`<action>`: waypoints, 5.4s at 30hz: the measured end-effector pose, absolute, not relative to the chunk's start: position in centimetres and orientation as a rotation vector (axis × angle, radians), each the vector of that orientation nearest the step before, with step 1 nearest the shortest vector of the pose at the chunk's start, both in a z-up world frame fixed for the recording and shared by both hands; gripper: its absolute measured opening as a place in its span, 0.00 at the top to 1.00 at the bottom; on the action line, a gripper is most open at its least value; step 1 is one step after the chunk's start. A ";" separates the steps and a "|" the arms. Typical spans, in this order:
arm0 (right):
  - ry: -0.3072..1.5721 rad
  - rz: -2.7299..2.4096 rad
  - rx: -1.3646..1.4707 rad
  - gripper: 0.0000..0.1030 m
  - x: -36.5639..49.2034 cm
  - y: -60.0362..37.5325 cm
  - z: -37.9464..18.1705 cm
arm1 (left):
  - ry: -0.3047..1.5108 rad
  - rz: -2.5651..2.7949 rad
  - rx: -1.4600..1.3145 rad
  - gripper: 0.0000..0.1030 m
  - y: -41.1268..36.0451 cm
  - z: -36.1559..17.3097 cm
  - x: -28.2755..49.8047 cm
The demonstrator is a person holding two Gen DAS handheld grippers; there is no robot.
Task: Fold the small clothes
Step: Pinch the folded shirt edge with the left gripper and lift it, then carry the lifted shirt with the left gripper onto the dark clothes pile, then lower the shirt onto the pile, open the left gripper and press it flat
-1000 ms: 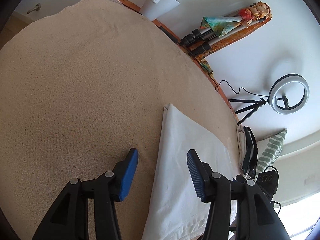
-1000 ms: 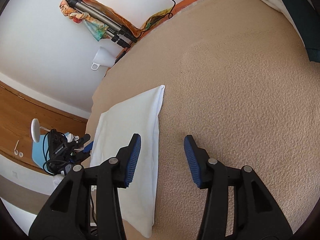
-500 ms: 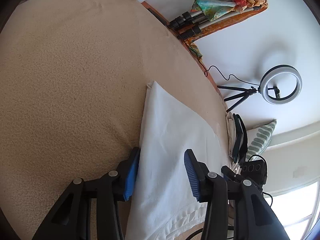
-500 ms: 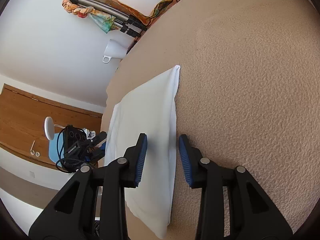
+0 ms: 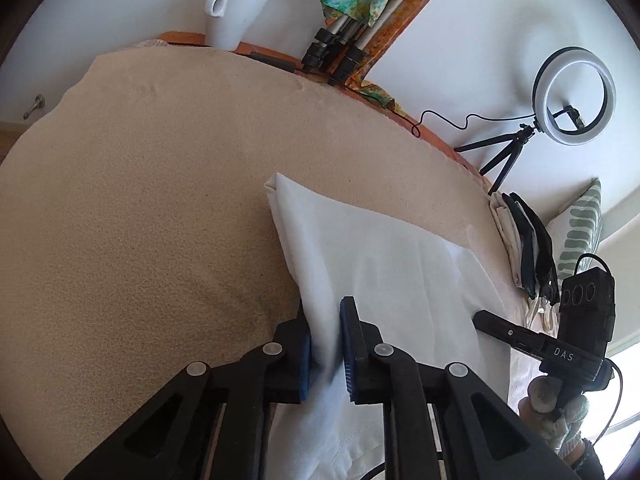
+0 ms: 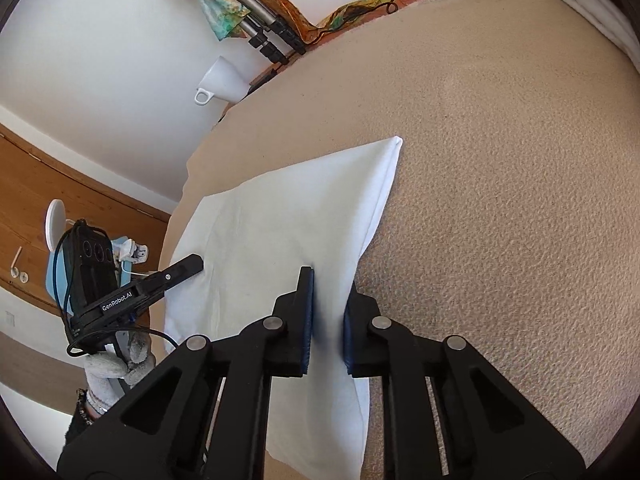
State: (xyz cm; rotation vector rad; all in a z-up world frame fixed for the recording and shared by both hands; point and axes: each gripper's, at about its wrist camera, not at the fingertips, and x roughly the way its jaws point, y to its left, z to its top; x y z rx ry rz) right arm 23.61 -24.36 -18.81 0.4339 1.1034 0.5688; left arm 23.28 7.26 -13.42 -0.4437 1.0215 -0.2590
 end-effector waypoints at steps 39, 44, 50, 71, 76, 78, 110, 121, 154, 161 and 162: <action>1.099 0.503 0.411 0.57 21.9 -30.0 -17.0 | 1.037 -0.296 -0.611 0.50 7.2 -13.2 25.3; 1.151 0.529 0.624 0.57 22.2 -32.2 -20.1 | 1.116 -0.353 -0.669 0.50 7.2 -15.8 26.4; 1.141 0.572 0.693 0.57 22.1 -31.8 -20.7 | 1.133 -0.405 -0.706 0.65 5.9 -16.5 26.9; 0.886 0.403 0.005 0.89 19.4 -24.1 -10.8 | 0.868 -0.320 -0.340 0.96 0.3 -7.8 22.7; 0.837 0.368 0.017 0.89 18.9 -26.0 -8.8 | 0.811 -0.337 -0.292 0.96 -2.3 -5.6 21.6; 0.812 0.354 0.014 0.89 18.5 -26.7 -7.8 | 0.792 -0.347 -0.273 0.96 -3.3 -4.8 21.0; 0.678 0.156 0.138 0.90 14.6 -43.4 -2.2 | 0.645 -0.616 -0.060 0.96 -23.7 2.1 17.2; 0.659 0.108 0.139 0.90 16.6 -50.8 -1.4 | 0.651 -0.649 -0.079 0.97 -29.8 2.3 21.3; 0.750 -0.100 0.040 0.65 33.7 -62.6 -6.1 | 0.670 -0.468 -0.008 0.97 -37.4 -2.9 35.9; 0.735 -0.113 0.064 0.64 32.7 -63.7 -5.0 | 0.667 -0.468 -0.006 0.81 -36.8 -2.3 35.2; 0.734 -0.112 0.066 0.64 32.5 -63.7 -4.9 | 0.667 -0.468 -0.006 0.80 -36.7 -2.2 34.9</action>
